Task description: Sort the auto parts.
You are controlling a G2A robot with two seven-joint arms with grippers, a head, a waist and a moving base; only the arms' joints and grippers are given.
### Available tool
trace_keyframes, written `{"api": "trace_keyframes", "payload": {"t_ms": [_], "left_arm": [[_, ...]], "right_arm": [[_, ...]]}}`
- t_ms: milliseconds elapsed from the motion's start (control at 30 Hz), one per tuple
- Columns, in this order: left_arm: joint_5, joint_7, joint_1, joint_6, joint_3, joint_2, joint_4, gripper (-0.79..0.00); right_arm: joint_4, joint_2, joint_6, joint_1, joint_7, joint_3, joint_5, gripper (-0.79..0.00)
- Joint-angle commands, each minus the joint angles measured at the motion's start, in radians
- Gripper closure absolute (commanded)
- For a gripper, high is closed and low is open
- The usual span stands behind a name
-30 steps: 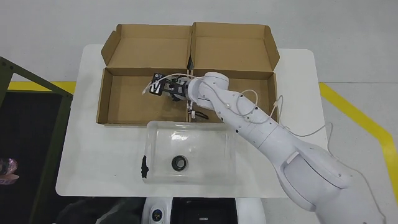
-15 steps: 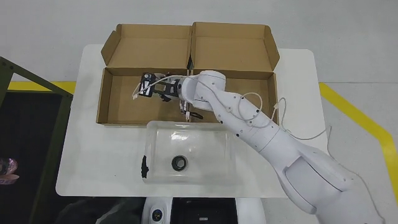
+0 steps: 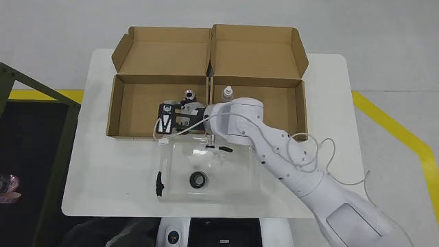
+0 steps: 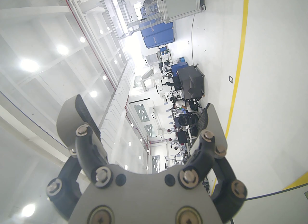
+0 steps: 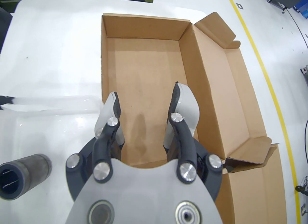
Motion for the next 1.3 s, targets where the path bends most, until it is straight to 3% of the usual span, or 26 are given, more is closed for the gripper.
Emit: {"api": "trace_keyframes", "payload": {"t_ms": [0, 667, 1267], "left_arm": [[0.000, 0.000, 0.000, 0.000, 0.000, 0.000, 0.000, -0.785], [0.000, 0.000, 0.000, 0.000, 0.000, 0.000, 0.000, -0.785], [0.000, 0.000, 0.000, 0.000, 0.000, 0.000, 0.000, -0.785]], "right_arm": [[-0.051, 0.012, -0.019, -0.040, 0.014, 0.020, -0.002, -0.391], [-0.366, 0.107, -0.197, -0.341, 0.083, 0.181, -0.023, -0.437], [-0.407, 0.151, -0.268, -0.461, 0.069, 0.179, -0.043, -0.440]]}}
